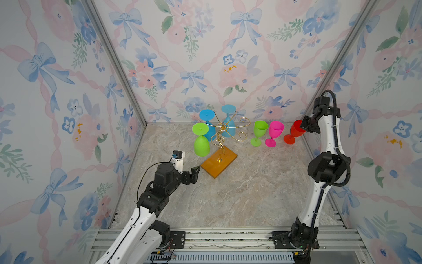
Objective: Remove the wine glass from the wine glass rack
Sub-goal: 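Set down the red glass and open the right gripper while the left moves rackward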
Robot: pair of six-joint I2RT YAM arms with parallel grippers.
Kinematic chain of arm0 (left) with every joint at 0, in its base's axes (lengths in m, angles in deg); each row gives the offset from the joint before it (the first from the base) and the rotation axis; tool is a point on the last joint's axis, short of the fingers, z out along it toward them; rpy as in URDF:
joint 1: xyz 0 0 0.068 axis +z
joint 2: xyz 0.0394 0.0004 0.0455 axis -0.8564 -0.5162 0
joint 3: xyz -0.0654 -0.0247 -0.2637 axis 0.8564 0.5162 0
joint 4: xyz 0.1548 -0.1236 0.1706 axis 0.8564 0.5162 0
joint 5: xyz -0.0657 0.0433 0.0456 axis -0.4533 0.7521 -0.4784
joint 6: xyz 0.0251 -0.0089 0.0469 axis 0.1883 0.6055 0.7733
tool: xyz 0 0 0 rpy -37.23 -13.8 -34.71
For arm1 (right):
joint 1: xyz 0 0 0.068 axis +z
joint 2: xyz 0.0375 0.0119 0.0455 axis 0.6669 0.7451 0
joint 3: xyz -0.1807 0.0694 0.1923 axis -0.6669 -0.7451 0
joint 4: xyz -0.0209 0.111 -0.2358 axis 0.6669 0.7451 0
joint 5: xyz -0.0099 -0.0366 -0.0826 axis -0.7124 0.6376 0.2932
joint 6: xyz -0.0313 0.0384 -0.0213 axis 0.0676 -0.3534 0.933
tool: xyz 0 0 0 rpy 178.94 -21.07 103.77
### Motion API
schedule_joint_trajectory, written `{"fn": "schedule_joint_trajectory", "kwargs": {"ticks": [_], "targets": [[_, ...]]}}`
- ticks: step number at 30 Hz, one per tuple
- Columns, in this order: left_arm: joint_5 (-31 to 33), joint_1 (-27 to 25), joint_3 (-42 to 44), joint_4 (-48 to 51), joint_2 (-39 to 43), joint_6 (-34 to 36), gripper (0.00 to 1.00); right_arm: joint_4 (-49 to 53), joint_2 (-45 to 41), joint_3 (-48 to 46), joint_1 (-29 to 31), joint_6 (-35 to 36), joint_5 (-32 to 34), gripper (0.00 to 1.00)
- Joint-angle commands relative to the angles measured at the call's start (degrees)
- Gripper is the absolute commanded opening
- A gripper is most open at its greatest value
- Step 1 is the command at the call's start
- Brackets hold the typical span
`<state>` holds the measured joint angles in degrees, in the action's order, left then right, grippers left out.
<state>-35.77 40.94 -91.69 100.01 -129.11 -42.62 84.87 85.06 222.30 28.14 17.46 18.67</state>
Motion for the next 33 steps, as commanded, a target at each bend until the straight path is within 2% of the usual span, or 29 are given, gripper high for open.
{"fn": "schedule_joint_trajectory", "kwargs": {"ticks": [1, 8, 17, 23, 27, 33], "targets": [[-4.1, 2.6, 0.6, -1.9, -0.3, -1.1, 0.98, 2.5, 1.9, 1.1, 0.6, -1.1, -0.1, 0.0], [-11.3, 9.7, 1.8, -3.6, -0.1, -2.5, 0.98, 1.9, 3.5, 1.6, 1.3, -1.4, -1.0, 0.0], [-12.1, 11.5, 1.9, -4.0, -0.8, -3.1, 0.98, 2.0, 4.6, 1.5, 2.2, -1.3, -1.4, 0.02], [-12.4, 11.9, 1.9, -4.1, -0.9, -3.1, 0.98, 1.4, 4.5, 1.5, 2.1, -1.3, -1.4, 0.13], [-12.5, 12.1, 1.9, -4.0, -0.6, -3.2, 0.98, 1.1, 4.4, 1.5, 2.1, -1.0, -2.8, 0.26], [-13.0, 12.2, 2.2, -4.1, -0.5, -3.2, 0.98, 0.4, 3.5, 1.6, 2.2, -1.0, -4.5, 0.33]]}}
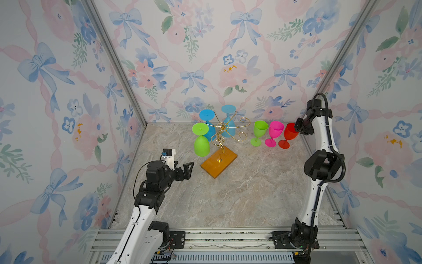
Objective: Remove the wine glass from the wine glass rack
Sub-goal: 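Set down the red glass and open the right gripper while the left moves rackward, then raise the right gripper while the left reaches toward the lime-green glass on the rack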
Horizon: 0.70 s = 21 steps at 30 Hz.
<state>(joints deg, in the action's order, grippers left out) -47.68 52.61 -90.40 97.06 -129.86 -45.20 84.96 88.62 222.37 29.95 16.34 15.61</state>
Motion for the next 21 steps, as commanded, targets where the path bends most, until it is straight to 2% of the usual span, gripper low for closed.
{"fn": "schedule_joint_trajectory", "kwargs": {"ticks": [1, 6, 9, 14, 19, 21], "targets": [[-1.2, 0.5, 0.8, -1.2, 0.2, -0.6, 0.98, 0.2, -0.5, 1.5, 0.4, 0.1, -1.5, 0.35], [-0.8, 0.6, 0.7, -1.1, -0.1, -0.9, 0.98, -0.5, -3.3, 1.5, -0.1, 0.1, -2.9, 0.49], [-0.6, 0.7, 0.6, -1.1, -0.1, -1.4, 0.98, -0.9, -6.2, 0.8, -0.2, 0.6, -2.4, 0.64], [-1.7, 1.5, -1.6, -1.1, -0.6, -2.1, 0.98, -1.5, -12.8, -2.9, 0.2, 0.9, -1.5, 0.72], [-4.2, 3.1, -5.6, -1.0, -3.9, -5.6, 0.98, -6.6, -22.9, -14.0, 1.7, 1.7, -4.2, 0.84], [-5.0, 3.5, -6.7, -1.1, -5.3, -7.3, 0.98, -11.2, -27.6, -20.4, 2.7, 2.3, -7.3, 0.89]]}}
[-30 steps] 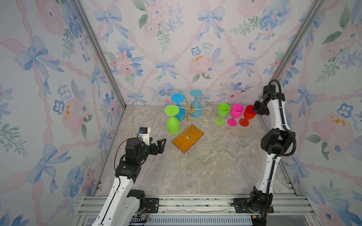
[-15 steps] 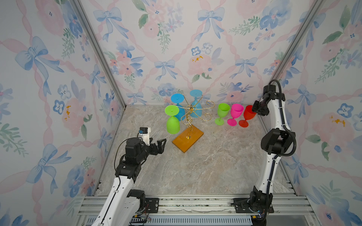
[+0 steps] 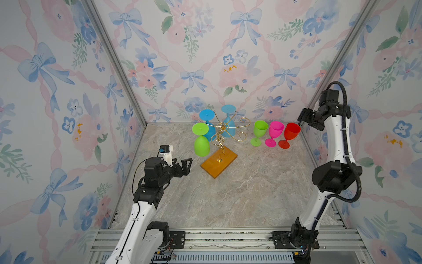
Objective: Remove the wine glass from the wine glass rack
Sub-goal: 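Raise the right gripper while the left reaches toward the lime-green glass on the rack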
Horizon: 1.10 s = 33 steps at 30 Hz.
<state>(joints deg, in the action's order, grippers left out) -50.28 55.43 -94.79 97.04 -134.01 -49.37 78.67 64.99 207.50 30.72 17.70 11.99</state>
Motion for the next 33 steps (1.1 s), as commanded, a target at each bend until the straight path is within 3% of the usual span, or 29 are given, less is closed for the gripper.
{"fn": "schedule_joint_trajectory", "kwargs": {"ticks": [1, 8, 13, 25, 33], "targets": [[-3.1, 0.8, -4.4, -1.1, -1.7, -3.8, 0.98, -7.7, -6.8, -9.5, 2.7, 1.1, -5.9, 0.9], [-6.5, 1.4, -9.9, -1.1, -2.7, -10.3, 0.98, -21.3, -23.1, -31.3, 7.9, 1.2, -14.3, 0.93], [-9.2, 1.5, -13.4, -1.1, -2.7, -19.4, 0.97, -25.4, -30.1, -41.9, 10.5, 1.7, -16.6, 0.92], [-12.1, 1.5, -21.7, -1.0, -7.7, -30.5, 0.89, -30.9, -37.3, -58.1, 16.6, 3.7, -16.5, 0.94], [-12.9, 1.2, -24.3, -1.7, -12.4, -34.4, 0.84, -33.5, -37.6, -62.2, 21.7, 3.7, -15.2, 0.95]]}}
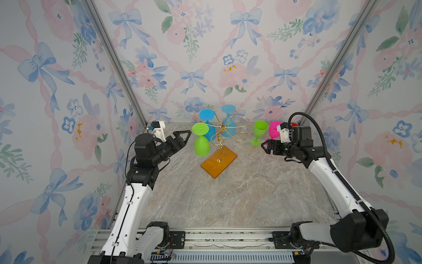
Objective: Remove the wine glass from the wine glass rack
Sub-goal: 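Raise the right gripper while the left reaches toward the lime-green glass on the rack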
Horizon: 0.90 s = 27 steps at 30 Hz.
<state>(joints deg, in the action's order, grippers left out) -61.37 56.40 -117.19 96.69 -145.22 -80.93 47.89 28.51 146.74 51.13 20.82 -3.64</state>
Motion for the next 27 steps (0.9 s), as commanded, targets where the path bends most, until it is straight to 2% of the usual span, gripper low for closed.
{"fn": "schedule_joint_trajectory", "kwargs": {"ticks": [1, 4, 10, 17, 27], "targets": [[-2.2, -0.1, -2.1, -2.1, -1.9, -3.9, 0.82, -3.2, -1.1, -1.9, 1.8, 0.5, 0.6, 0.95], [-2.1, -1.2, -2.8, -4.8, -3.0, -6.2, 0.73, -4.0, -0.7, -2.6, 2.9, 0.2, 1.5, 0.95], [-1.7, -3.1, -4.3, -7.4, -5.3, -8.7, 0.63, -4.3, 0.2, -2.5, 4.6, 0.4, 2.4, 0.95], [-1.8, -4.1, -5.3, -7.4, -7.0, -10.3, 0.57, -3.9, 0.2, -2.5, 5.4, 0.9, 3.0, 0.95], [-1.4, -5.6, -6.2, -7.4, -9.0, -10.7, 0.4, -4.5, 0.4, -3.2, 6.0, 0.6, 3.1, 0.95]]}}
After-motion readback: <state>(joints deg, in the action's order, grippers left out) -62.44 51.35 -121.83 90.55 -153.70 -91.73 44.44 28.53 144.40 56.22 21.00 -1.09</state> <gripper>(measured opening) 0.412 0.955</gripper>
